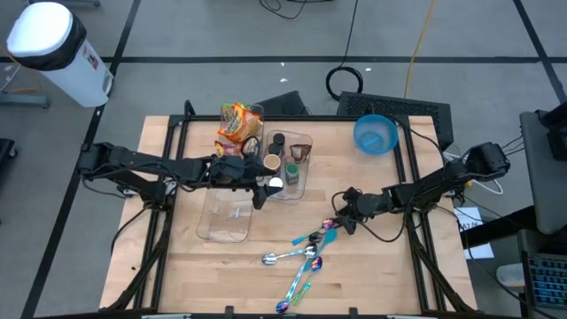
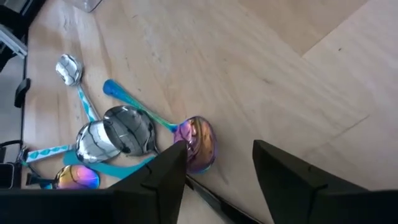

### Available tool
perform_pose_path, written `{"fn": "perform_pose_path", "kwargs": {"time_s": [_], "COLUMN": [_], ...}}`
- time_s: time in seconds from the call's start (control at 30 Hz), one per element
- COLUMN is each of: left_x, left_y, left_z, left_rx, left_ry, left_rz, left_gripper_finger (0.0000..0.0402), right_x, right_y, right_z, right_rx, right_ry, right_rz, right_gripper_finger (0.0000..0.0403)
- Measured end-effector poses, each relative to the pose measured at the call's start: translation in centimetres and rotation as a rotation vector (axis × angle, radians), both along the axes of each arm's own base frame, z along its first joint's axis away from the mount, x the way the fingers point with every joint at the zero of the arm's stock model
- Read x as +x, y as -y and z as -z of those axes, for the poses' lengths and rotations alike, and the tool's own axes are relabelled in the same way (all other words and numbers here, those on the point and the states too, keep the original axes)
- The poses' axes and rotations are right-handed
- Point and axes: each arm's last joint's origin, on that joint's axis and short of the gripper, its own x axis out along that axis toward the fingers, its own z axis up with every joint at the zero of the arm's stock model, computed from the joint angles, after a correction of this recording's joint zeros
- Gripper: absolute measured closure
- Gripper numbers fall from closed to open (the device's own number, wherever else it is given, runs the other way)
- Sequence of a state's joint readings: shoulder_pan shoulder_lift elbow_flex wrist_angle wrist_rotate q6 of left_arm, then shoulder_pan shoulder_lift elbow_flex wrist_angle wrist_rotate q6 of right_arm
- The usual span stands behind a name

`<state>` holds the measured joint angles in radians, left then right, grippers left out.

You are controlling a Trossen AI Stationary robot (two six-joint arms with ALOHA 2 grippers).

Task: Pick & Place Food Item
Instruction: Put the top purple spoon into the bottom transparent bin

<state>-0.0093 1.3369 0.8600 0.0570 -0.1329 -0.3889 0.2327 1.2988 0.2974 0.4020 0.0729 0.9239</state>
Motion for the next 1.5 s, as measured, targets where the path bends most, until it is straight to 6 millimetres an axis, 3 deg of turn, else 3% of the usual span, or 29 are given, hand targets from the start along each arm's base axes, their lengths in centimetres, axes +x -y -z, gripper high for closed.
{"fn": "perform_pose_path", "kwargs": {"time_s": [0.47, 0.83, 1.3, 1.5], "left_x": [0.0, 0.0, 0.0, 0.5], "left_y": [0.0, 0.0, 0.2, 2.3], "left_z": [0.0, 0.0, 0.0, 0.3], "left_rx": [-0.002, -0.002, -0.098, -0.12], "left_ry": [0.0, 0.0, 0.008, 0.023], "left_rz": [-0.001, -0.001, 0.012, 0.112], "left_gripper_finger": [0.0101, 0.0085, 0.0101, 0.009], "right_x": [0.7, 0.8, 1.5, 1.7], "right_y": [0.3, 0.8, 1.2, 0.8], "right_z": [0.8, 0.9, -3.1, -4.3], "right_rx": [0.043, 0.043, -0.278, -0.359], "right_ry": [-0.017, -0.022, 0.33, 0.342], "right_rz": [-0.015, -0.082, -0.111, -0.054], "right_gripper_finger": [0.0246, 0.0386, 0.0401, 0.0402]}}
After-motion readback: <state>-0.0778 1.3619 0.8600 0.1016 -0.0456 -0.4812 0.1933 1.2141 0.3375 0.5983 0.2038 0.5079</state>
